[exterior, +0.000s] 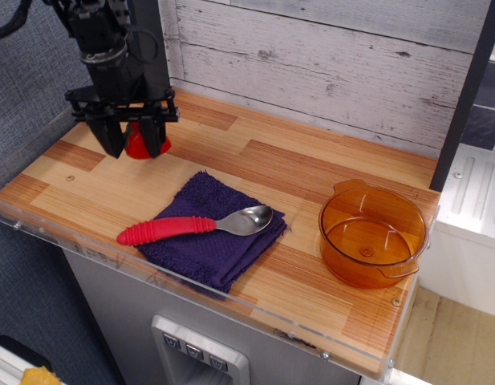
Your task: Move the tomato to the upper left corner of the table.
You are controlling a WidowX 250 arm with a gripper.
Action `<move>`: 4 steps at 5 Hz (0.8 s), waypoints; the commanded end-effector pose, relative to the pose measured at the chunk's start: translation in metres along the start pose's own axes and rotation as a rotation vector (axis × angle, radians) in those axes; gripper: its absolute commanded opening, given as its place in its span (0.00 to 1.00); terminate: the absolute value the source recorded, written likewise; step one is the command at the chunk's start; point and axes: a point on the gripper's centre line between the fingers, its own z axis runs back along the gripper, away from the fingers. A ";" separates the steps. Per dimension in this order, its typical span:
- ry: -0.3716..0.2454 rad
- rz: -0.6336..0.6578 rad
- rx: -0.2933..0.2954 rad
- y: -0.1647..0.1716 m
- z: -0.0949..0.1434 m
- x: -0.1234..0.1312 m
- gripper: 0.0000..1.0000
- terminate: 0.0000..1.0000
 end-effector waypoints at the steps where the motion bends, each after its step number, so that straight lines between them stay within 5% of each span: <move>1: -0.058 0.079 0.021 0.020 0.005 0.002 0.00 0.00; 2: -0.066 0.102 0.005 0.024 0.005 0.000 1.00 0.00; 4: -0.056 0.132 -0.006 0.025 0.006 -0.002 1.00 0.00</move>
